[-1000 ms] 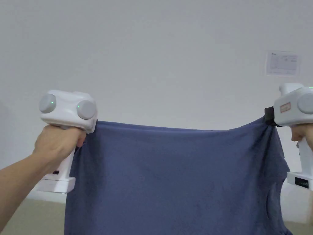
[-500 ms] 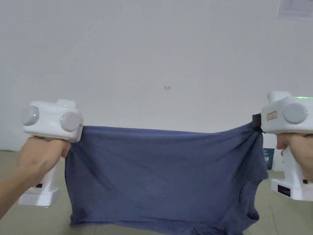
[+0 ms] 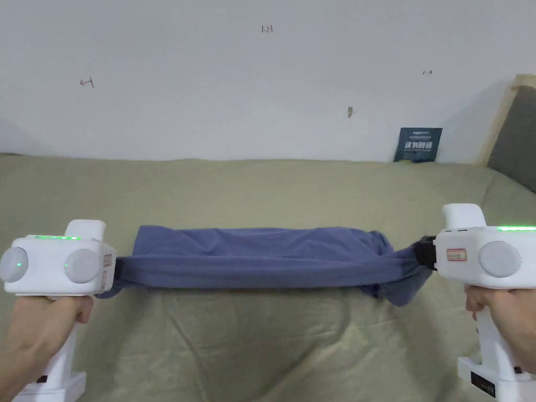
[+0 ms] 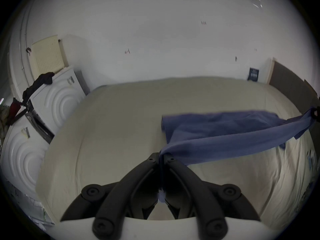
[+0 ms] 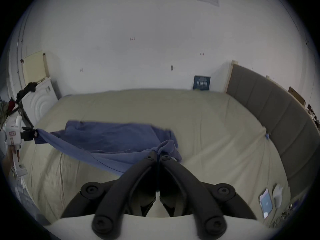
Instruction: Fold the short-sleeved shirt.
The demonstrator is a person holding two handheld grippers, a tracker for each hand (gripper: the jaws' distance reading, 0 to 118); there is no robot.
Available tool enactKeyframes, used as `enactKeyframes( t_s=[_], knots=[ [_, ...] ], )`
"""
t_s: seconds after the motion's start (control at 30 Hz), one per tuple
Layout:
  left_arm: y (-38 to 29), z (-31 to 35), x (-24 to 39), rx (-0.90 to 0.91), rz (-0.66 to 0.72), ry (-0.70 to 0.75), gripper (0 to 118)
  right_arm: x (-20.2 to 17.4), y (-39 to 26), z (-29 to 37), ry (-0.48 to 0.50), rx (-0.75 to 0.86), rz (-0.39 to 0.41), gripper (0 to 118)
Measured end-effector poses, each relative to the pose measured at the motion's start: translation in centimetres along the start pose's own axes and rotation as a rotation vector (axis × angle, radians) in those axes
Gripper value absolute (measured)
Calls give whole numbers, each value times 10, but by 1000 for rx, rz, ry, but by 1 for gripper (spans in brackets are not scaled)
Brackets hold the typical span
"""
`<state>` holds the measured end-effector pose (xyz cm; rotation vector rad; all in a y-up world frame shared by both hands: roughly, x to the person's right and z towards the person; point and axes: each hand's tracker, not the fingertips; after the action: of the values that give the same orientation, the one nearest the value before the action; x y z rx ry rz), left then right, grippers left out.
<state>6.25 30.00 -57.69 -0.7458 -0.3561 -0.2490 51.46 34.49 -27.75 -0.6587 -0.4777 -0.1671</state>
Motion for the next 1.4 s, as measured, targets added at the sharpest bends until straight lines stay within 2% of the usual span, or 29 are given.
enactKeyframes(
  t_s=[0.2, 0.33, 0.43, 0.5, 0.63, 0.73, 1.03, 1.1, 1.13, 1.17, 1.2, 1.23, 1.27, 1.3, 1.33, 1.4],
  knots=[
    [-100, 53, -16, -69, 13, -8, 1, -8, -95, 54, 31, -49, -13, 3],
    [-167, 121, -13, -94, 44, -3, 1, -4, -139, 90, 52, -63, -41, 3],
    [-179, 101, -37, -132, 30, -26, 0, -6, -163, 108, 85, -66, -58, 3],
    [-184, 100, -42, -148, 32, -36, 0, -9, -169, 101, 57, -105, -34, 3],
    [-193, 97, -41, -137, 20, -59, 0, -14, -179, 97, 58, -106, -68, 3],
    [-191, 90, -44, -130, 52, -86, 0, -12, -185, 91, 48, -133, -54, 3],
    [-187, 74, -48, -155, 65, -85, 0, -8, -205, 78, 46, -188, -82, 3],
    [-188, 74, -48, -150, 75, -90, 0, 3, -211, 61, 44, -196, -88, 4],
    [-189, 74, -49, -152, 88, -99, 0, 3, -213, 61, 39, -182, -92, 8],
    [-190, 73, -50, -155, 99, -104, 0, 2, -214, 61, 23, -173, -92, 28],
    [-192, 74, -50, -155, 108, -109, 0, 2, -214, 61, -8, -179, -99, 79],
    [-193, 76, -51, -149, 114, -116, 8, 5, -215, 61, -18, -206, -113, 112],
    [-194, 77, -51, -148, 119, -108, 34, 7, -217, 64, -10, -215, -141, 118],
    [-195, 80, -49, -146, 108, -101, 99, 9, -218, 74, -27, -164, -176, 118],
    [-196, 81, -47, -160, 98, -103, 118, 8, -220, 81, 12, -142, -186, 118],
    [-195, 92, -42, -97, 91, -140, 113, 4, -219, 91, -32, -141, -175, 118]
  ],
)
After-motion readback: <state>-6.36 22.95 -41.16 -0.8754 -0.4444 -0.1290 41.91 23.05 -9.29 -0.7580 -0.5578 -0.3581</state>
